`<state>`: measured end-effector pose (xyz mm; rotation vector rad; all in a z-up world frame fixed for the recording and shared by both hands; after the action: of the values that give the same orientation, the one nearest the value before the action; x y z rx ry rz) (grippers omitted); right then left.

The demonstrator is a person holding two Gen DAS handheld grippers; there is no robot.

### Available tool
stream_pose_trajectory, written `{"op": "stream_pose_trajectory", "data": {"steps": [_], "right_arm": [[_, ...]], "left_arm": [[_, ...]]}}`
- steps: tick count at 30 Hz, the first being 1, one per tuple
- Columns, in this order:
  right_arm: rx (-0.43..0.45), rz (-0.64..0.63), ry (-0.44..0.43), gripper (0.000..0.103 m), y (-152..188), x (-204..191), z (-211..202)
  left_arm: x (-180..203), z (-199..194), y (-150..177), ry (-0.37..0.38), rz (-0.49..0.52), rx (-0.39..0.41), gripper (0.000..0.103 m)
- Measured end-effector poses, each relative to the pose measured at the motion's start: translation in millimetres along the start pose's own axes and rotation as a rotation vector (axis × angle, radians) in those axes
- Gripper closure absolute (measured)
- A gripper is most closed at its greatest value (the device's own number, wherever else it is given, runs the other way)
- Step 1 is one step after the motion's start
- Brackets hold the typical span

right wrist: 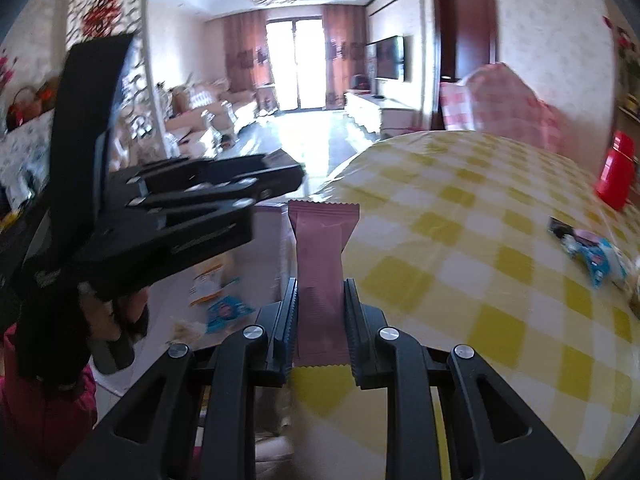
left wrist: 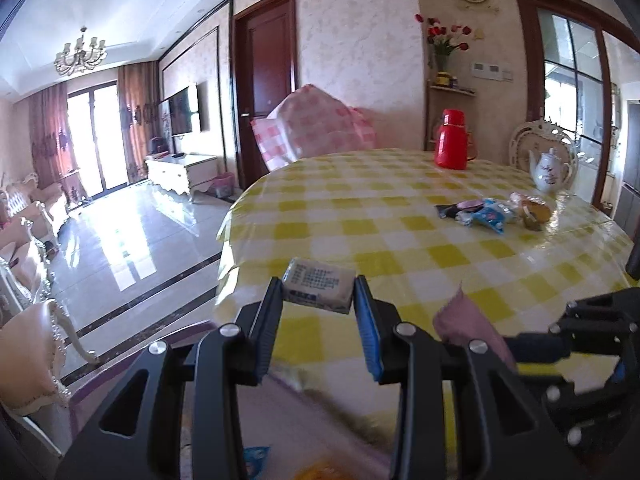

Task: Organize snacks
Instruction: 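Open both tools over the box and return to the table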

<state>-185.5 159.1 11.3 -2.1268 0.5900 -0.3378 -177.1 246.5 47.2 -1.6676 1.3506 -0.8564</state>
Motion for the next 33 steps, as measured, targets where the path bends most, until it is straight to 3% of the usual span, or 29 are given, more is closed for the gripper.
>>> {"op": "stream_pose_trajectory", "data": {"steps": [13, 16, 18, 20, 22, 27, 31, 33], "right_arm": [[-0.083, -0.169, -0.181, 0.079, 15.1, -88.5, 31.4], [-0.052, -0.163, -0.179, 0.071, 11.6, -81.8, 23.0], [-0.029, -0.128, -0.148, 0.045, 8.0, -67.7, 16.6], [0.003, -0.073, -0.113, 0.043, 4.4, -43.3, 6.3], [0.019, -0.023, -0.071, 0.043, 5.5, -15.0, -3.4], [0.047, 0.094, 0.048, 0.042, 15.1, 60.5, -25.8], [0.031, 0.199, 0.189, 0.037, 40.1, 133.0, -45.2], [0.009, 0.256, 0.282, 0.035, 58.9, 174.7, -58.4]], "left_arm": [[-68.1, -8.8, 10.7, -0.16, -0.01, -0.05, 0.063], [-84.2, -14.1, 8.0, -0.233, -0.055, -0.034, 0.021], [-95.4, -22.8, 3.4, -0.274, -0.102, -0.004, 0.016], [-101.3, -28.4, -1.8, -0.301, -0.145, 0.015, 0.006], [-103.6, -35.0, -7.5, -0.315, -0.177, 0.046, 0.005], [-68.2, -26.8, -17.9, -0.227, -0.201, 0.031, 0.003], [15.3, 6.1, -27.6, -0.003, -0.16, -0.05, 0.002], [56.8, 26.7, -29.7, 0.071, -0.125, -0.092, 0.002]]}}
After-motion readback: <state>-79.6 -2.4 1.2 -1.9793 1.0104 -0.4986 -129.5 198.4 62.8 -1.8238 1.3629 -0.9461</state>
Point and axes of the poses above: each gripper's, at about its wrist camera, not at the fingertips, and z roughly the way its jaws point, x to its right, y to its underside, the point moved 8 cm from there along z, roughly the way its jaws point, and after that the axes turned 4 degrees about -z, right-handed, at the moved point
